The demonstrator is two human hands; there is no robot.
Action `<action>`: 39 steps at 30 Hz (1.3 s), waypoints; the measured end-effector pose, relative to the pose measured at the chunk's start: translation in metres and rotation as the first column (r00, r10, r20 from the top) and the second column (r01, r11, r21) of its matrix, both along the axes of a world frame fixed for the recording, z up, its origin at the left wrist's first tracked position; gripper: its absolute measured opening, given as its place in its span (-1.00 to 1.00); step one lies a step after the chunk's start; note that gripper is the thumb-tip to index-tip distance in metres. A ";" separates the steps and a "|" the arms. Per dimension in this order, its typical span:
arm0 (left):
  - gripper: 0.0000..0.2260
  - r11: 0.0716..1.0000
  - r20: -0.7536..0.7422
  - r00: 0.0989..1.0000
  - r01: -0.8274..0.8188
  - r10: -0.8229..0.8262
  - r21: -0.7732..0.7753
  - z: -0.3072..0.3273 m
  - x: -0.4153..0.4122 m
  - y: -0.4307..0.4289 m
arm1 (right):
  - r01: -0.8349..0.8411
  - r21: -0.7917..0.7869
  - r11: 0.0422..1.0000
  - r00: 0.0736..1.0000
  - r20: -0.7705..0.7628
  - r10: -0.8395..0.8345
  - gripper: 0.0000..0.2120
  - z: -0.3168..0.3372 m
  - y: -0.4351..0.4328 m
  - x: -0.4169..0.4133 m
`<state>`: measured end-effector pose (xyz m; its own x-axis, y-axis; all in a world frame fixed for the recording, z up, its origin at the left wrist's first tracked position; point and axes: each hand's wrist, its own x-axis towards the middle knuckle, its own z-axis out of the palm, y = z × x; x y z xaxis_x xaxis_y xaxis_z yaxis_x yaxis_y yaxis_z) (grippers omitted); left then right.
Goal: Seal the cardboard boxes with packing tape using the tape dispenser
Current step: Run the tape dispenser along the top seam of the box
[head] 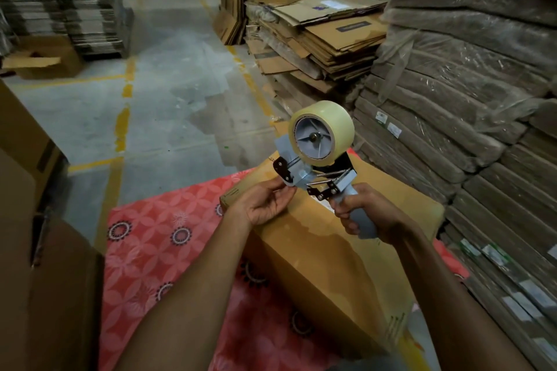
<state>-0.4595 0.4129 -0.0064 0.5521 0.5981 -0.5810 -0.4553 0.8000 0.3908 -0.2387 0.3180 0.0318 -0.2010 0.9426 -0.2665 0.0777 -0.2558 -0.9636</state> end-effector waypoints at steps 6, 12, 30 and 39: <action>-0.57 0.985 -0.213 0.977 0.063 -0.027 0.163 0.012 0.000 0.015 | -0.042 0.058 0.997 0.999 0.008 0.042 -0.90 -0.003 0.010 0.010; -0.67 0.980 -0.312 0.950 0.059 0.003 0.188 0.014 0.004 0.025 | -0.071 0.066 0.995 0.997 -0.007 0.072 -0.94 -0.005 0.025 0.016; -0.87 0.819 -0.781 0.418 0.134 0.463 0.558 -0.005 0.013 0.105 | 0.042 0.021 0.999 0.985 0.168 -0.045 -0.84 -0.035 0.027 0.042; -0.91 0.838 -0.832 0.298 0.150 0.467 0.525 -0.028 0.015 0.115 | 0.038 -0.043 0.998 0.992 0.123 -0.032 -0.69 -0.046 0.039 0.037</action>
<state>-0.4441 0.5281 -0.0348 -0.2933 0.9227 -0.2502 0.3524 0.3477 0.8689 -0.2015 0.3575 -0.0140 -0.1316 0.9350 -0.3292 0.1844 -0.3032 -0.9349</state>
